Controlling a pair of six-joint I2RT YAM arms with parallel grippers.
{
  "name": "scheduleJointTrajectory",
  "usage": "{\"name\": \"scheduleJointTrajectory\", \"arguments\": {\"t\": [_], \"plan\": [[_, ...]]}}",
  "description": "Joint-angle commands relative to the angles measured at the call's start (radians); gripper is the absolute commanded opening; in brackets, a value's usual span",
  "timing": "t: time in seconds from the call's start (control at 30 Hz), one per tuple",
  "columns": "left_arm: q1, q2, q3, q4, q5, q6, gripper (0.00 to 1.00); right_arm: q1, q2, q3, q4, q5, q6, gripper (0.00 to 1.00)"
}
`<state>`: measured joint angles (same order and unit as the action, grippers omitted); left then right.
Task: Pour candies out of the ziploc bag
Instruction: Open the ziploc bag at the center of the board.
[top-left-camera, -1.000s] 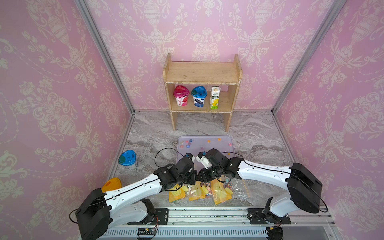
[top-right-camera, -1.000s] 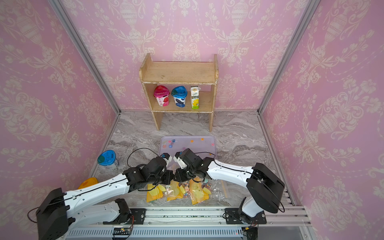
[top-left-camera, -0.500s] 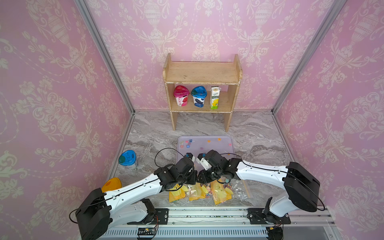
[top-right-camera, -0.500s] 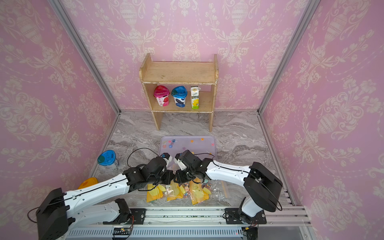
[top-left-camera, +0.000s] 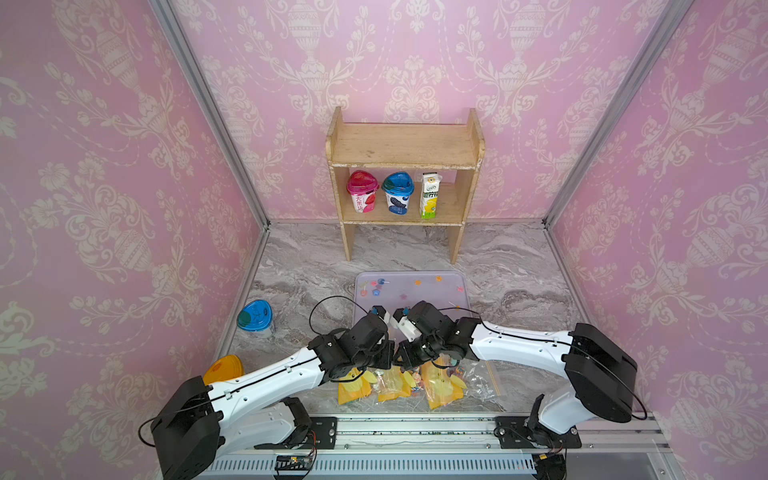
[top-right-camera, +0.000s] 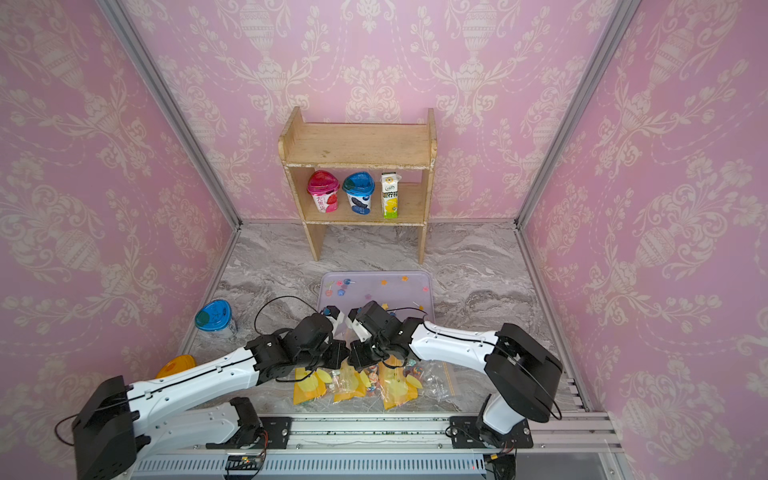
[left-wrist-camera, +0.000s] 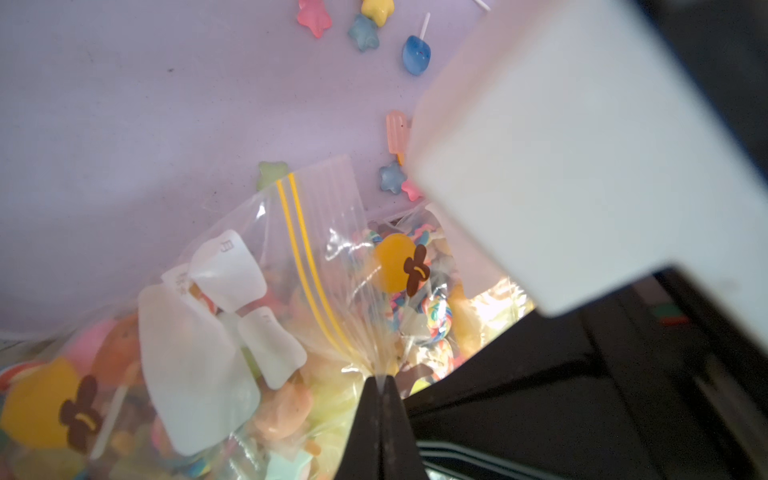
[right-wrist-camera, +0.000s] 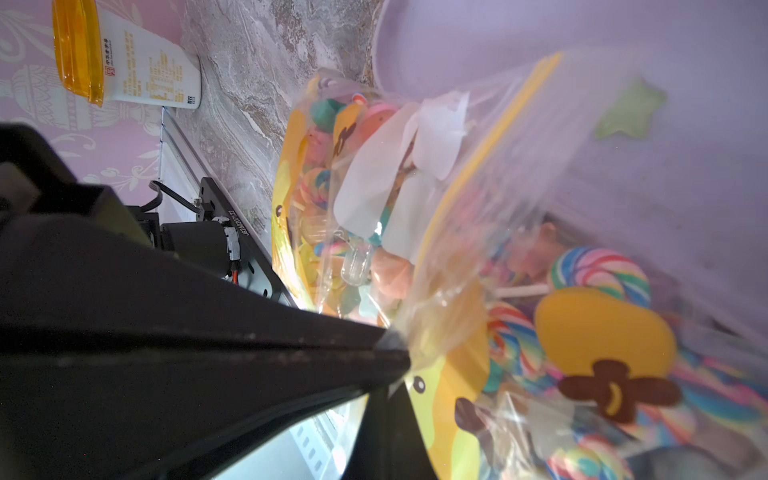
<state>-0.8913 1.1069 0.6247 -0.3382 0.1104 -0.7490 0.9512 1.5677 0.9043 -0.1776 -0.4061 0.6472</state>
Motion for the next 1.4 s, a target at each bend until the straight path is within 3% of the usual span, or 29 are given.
{"name": "scheduleJointTrajectory", "arguments": {"t": [0.0, 1.07, 1.37], "plan": [[0.006, -0.036, 0.018, 0.0, -0.008, 0.024, 0.0, -0.019, -0.042, -0.001, -0.08, 0.078, -0.014, 0.0], [0.051, -0.085, 0.099, -0.182, -0.034, 0.111, 0.0, -0.095, -0.106, -0.046, -0.129, 0.159, -0.004, 0.0], [0.063, -0.077, 0.27, -0.349, -0.063, 0.198, 0.0, -0.094, -0.117, -0.017, -0.183, 0.212, -0.041, 0.0]]}}
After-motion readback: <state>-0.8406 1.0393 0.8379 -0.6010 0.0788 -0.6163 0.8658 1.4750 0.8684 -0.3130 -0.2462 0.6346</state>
